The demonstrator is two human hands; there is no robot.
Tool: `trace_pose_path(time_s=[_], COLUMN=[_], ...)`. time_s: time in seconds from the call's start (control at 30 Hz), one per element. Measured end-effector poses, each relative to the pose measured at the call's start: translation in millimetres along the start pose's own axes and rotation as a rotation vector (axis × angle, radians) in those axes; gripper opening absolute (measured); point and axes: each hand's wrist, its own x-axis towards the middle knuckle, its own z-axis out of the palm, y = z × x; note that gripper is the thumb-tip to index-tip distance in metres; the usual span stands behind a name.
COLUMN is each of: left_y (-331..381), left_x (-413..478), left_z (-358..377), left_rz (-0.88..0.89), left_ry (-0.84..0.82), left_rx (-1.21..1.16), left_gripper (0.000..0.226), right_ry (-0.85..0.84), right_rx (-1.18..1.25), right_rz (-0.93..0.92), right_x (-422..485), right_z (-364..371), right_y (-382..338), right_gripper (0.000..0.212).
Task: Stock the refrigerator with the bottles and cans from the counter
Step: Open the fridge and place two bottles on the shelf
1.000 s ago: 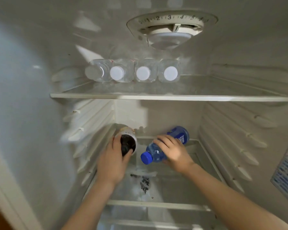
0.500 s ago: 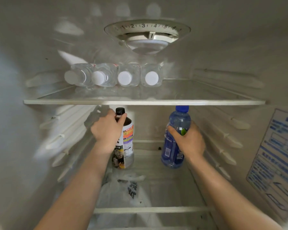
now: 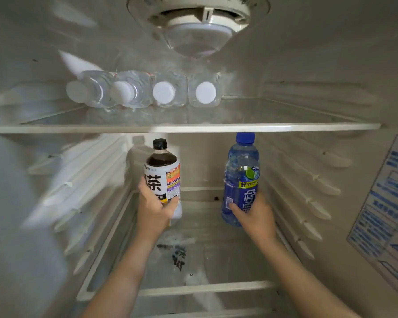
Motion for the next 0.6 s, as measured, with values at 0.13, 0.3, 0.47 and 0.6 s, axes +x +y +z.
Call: trace_pose_path(time_s=[0.13, 0.3, 0.47, 0.6], left_y=[-7.5, -11.3, -26.4, -38.1], left_x=[16.5, 36.9, 32.6, 23.0], left_z=[1.6, 2.0, 3.5, 1.7], left_rz=[0.016, -0.070, -0.025, -0.037], left_ry=[0.066, 0.172, 0.159, 0.164], left_rx=[0.149, 0.253, 0.280, 0.327], left_gripper=[0.091, 0.092, 0.089, 0.086], right_ry=[0.027, 0.028, -0.004, -0.100], right_rx=[-0.048, -0.255, -0.201, -0.261], right_rz=[0.035, 0.118, 0.124, 0.108], right_x=[14.5, 29.2, 36.7, 34.7], right_z=[8.6, 16.0, 21.4, 20.6], right_y=[-0.6, 5.1, 5.8, 12.3], right_gripper=[0.060, 0.073, 0.080, 0.081])
